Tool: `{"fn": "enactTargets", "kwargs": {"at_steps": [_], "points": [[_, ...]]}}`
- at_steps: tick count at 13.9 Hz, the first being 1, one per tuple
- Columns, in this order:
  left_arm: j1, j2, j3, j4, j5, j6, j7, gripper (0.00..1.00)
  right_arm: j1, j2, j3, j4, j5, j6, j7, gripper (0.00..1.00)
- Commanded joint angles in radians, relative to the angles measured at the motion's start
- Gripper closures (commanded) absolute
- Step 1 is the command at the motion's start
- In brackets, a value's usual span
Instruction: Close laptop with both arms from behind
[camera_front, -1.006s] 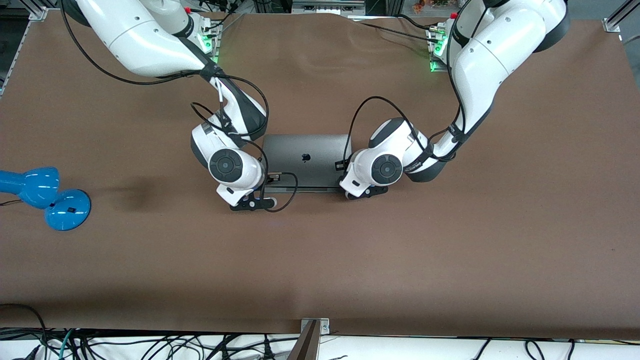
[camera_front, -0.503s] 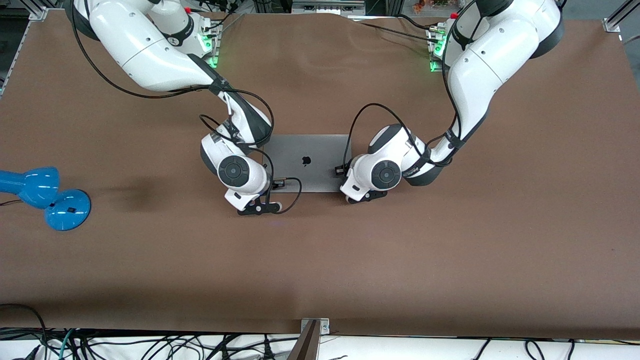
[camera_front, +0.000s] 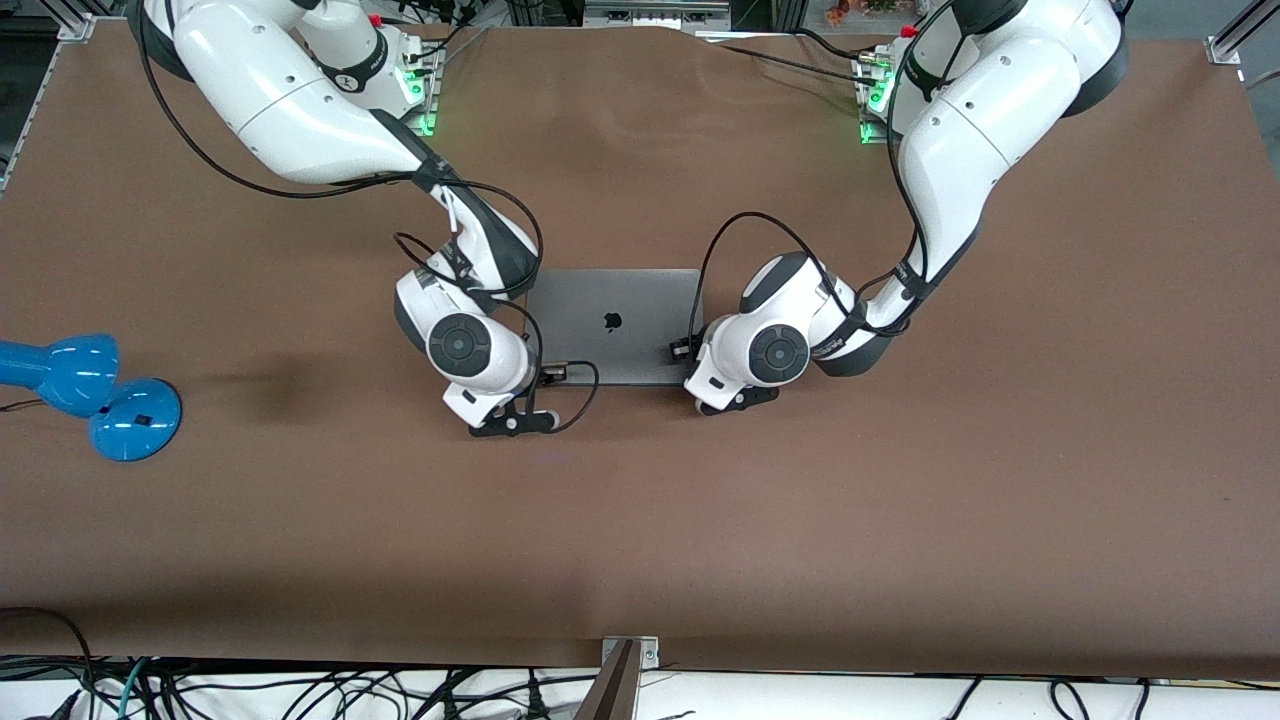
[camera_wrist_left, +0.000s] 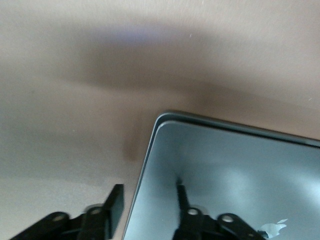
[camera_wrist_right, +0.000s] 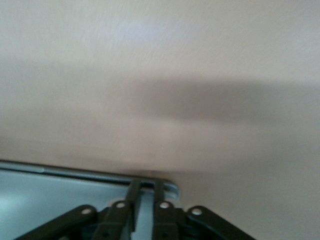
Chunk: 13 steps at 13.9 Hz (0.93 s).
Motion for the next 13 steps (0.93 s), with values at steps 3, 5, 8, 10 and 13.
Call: {"fn": "enactTargets", "kwargs": {"at_steps": [3, 5, 8, 10, 13], "points": [[0.001, -0.105, -0.001, 0.002, 0.033, -0.099, -0.005, 0.00, -0.059, -0.148, 0.006, -0.007, 0.016, -0.124, -0.056, 0.00], [0.008, -0.191, -0.001, -0.001, 0.033, -0.203, 0.009, 0.00, -0.091, -0.201, 0.002, -0.006, 0.016, -0.219, -0.079, 0.00], [0.008, -0.326, -0.002, -0.007, 0.031, -0.310, 0.032, 0.00, -0.162, -0.265, 0.002, -0.004, 0.017, -0.358, -0.149, 0.00], [0.018, -0.420, -0.001, -0.024, 0.016, -0.370, 0.114, 0.00, -0.203, -0.294, 0.002, -0.004, 0.017, -0.398, -0.163, 0.00], [0.023, -0.565, 0.049, -0.039, -0.001, -0.453, 0.188, 0.00, -0.252, -0.331, 0.000, -0.002, 0.019, -0.455, -0.174, 0.00]]}}
